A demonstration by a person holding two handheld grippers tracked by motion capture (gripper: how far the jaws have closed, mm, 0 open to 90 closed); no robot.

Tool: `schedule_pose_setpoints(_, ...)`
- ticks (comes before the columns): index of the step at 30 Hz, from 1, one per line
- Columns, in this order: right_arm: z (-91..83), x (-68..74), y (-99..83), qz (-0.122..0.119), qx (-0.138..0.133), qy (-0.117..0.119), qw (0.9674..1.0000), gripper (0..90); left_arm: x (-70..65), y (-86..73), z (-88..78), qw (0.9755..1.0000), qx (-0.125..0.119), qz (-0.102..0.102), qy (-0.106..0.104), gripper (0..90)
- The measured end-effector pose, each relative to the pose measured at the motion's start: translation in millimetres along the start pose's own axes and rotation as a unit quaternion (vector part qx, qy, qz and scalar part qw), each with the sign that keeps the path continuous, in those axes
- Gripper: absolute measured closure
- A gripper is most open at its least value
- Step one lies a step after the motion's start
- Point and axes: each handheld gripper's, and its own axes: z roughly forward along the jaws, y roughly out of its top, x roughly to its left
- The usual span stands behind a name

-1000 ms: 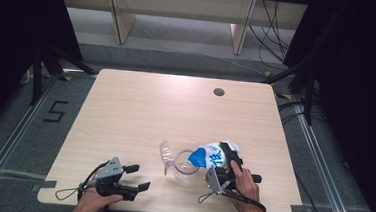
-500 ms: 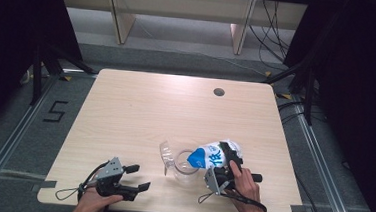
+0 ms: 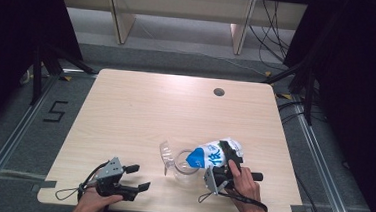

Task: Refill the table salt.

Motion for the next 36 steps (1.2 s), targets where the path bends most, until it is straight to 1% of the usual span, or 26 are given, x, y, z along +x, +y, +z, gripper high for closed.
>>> schedule_pose_setpoints(1, 0.8, -0.5, 0.0, -0.006, -0.004, -0.002, 1.0000, 42.4, 0.5, 0.2, -0.2, 1.0000, 0.001, 0.004, 0.000, 22.4)
schedule_pose_setpoints(2, 0.5, -5.1, 1.8, -0.042, -0.007, -0.007, 0.9991, 42.4, -0.5, -0.2, -0.1, 1.0000, 0.000, -0.006, 0.003, 22.4)
schedule_pose_setpoints(5, 1.2, -4.9, 1.8, -0.040, -0.004, -0.006, 0.9992, 42.4, 0.1, 0.3, -0.5, 1.0000, 0.003, 0.004, 0.003, 22.4)
schedule_pose_setpoints(6, 1.8, -2.3, 0.8, -0.016, -0.003, -0.003, 0.9999, 42.5, -0.2, 0.2, -0.4, 1.0000, 0.003, 0.002, 0.004, 22.4)
schedule_pose_setpoints(8, 2.5, -3.7, 0.8, -0.026, -0.006, -0.008, 0.9996, 42.5, 0.0, 0.3, -0.4, 1.0000, 0.003, 0.003, 0.003, 22.4)
schedule_pose_setpoints(9, 1.3, -6.1, 2.2, -0.049, 0.000, -0.015, 0.9987, 42.5, 0.1, 0.3, -0.4, 1.0000, 0.003, 0.004, 0.003, 22.4)
schedule_pose_setpoints(10, 1.9, -4.1, 1.4, -0.035, -0.001, -0.012, 0.9993, 42.5, 0.1, 0.3, -0.5, 1.0000, 0.003, 0.003, 0.003, 22.4)
schedule_pose_setpoints(12, 1.3, -4.4, 1.8, -0.039, -0.001, -0.016, 0.9991, 42.6, -1.0, -0.1, -0.4, 1.0000, 0.002, -0.007, 0.005, 22.4)
schedule_pose_setpoints(14, 0.1, -8.0, 4.2, -0.071, 0.001, -0.016, 0.9973, 42.7, 0.1, 0.4, -0.5, 1.0000, 0.003, 0.003, 0.003, 22.4)
schedule_pose_setpoints(15, 1.3, -5.2, 2.9, -0.049, -0.003, -0.012, 0.9987, 42.7, 0.1, 0.4, -0.5, 1.0000, 0.003, 0.004, 0.003, 22.4)
schedule_pose_setpoints(17, -0.2, -3.4, 3.1, -0.041, 0.009, -0.013, 0.9990, 42.8, 0.4, 0.3, 0.0, 1.0000, 0.000, 0.004, -0.001, 22.4)
schedule_pose_setpoints(20, -0.8, -3.9, 3.5, -0.047, 0.011, -0.017, 0.9987, 43.0, -0.4, 0.0, -0.2, 1.0000, 0.000, -0.007, 0.001, 22.4)
schedule_pose_setpoints(21, 1.1, -9.7, 4.7, -0.096, -0.006, -0.025, 0.9950, 43.1, 0.6, 0.6, -0.6, 1.0000, -0.001, 0.002, -0.001, 22.4)
schedule_pose_setpoints(22, 1.1, -9.7, 4.7, -0.096, -0.006, -0.025, 0.9950, 43.1, 0.6, 0.6, -0.6, 1.0000, -0.001, 0.002, -0.001, 22.4)
schedule_pose_setpoints(24, -0.5, -5.6, 3.2, -0.060, 0.006, -0.024, 0.9979, 43.2, 0.6, 0.6, -0.6, 1.0000, -0.001, 0.002, -0.001, 22.4)
schedule_pose_setpoints(25, 0.0, -7.3, 3.4, -0.069, -0.001, -0.022, 0.9974, 43.3, 0.6, 0.6, -0.6, 1.0000, 0.000, 0.003, -0.001, 22.4)
schedule_pose_setpoints(26, -0.7, -7.6, 3.6, -0.076, 0.005, -0.025, 0.9968, 43.4, 0.6, 0.6, -0.6, 1.0000, 0.000, 0.004, -0.001, 22.4)
schedule_pose_setpoints(27, -0.1, -6.7, 2.9, -0.071, 0.002, -0.027, 0.9971, 43.4, 0.6, 0.6, -0.6, 1.0000, 0.000, 0.004, -0.001, 22.4)
schedule_pose_setpoints(28, -0.4, -8.6, 3.0, -0.082, 0.003, -0.027, 0.9962, 43.4, 0.6, 0.6, -0.6, 1.0000, 0.000, 0.003, -0.001, 22.4)
schedule_pose_setpoints(30, -0.7, -8.4, 2.6, -0.081, 0.003, -0.028, 0.9964, 43.5, 0.6, 0.6, -0.5, 1.0000, 0.000, 0.003, -0.001, 22.4)
schedule_pose_setpoints(31, -0.7, -9.8, 2.5, -0.087, -0.001, -0.028, 0.9958, 43.6, 0.7, 0.6, -0.5, 1.0000, 0.000, 0.003, -0.001, 22.4)
schedule_pose_setpoints(32, -2.1, -12.4, 3.5, -0.111, 0.004, -0.036, 0.9932, 43.6, 0.6, 0.6, -0.5, 1.0000, 0.000, 0.003, -0.001, 22.4)
schedule_pose_setpoints(33, -1.5, -10.1, 2.1, -0.093, 0.005, -0.031, 0.9951, 43.7, 0.8, 0.7, -0.5, 1.0000, 0.000, 0.006, -0.001, 22.4)
schedule_pose_setpoints(34, -0.2, -9.9, 1.8, -0.096, -0.003, -0.033, 0.9948, 43.7, 0.8, 0.7, -0.5, 1.0000, 0.001, 0.007, -0.002, 22.4)
schedule_pose_setpoints(35, -1.0, -12.6, 2.4, -0.114, -0.002, -0.034, 0.9930, 43.7, 0.8, 0.7, -0.4, 1.0000, 0.001, 0.007, -0.002, 22.4)
schedule_pose_setpoints(36, -1.4, -9.4, 1.2, -0.091, 0.002, -0.038, 0.9951, 43.7, 0.8, 0.7, -0.4, 1.0000, 0.001, 0.007, -0.002, 22.4)
